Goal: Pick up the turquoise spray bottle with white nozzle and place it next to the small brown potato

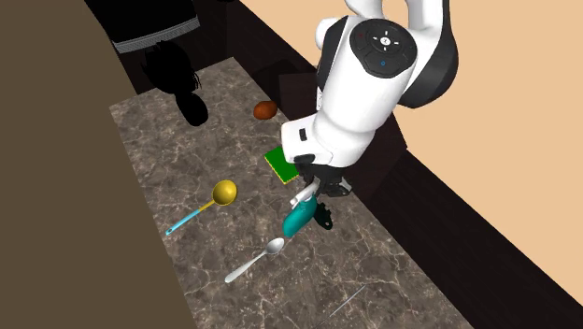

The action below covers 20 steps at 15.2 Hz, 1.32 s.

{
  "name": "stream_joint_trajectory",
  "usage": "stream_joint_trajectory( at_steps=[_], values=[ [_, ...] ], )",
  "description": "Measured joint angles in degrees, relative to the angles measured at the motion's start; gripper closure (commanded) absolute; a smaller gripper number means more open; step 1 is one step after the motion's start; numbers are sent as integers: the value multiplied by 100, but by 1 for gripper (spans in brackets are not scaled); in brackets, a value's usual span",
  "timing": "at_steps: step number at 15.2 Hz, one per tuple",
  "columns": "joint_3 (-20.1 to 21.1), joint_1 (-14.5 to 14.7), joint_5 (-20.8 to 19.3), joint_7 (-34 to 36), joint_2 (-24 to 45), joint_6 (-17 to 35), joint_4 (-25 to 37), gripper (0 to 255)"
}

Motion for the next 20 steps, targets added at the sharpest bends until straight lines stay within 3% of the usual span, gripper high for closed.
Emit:
stream_joint_trajectory(
  at_steps=[20],
  values=[
    [18, 19, 45, -151, -5, -1524, 1526, 255]
  ],
)
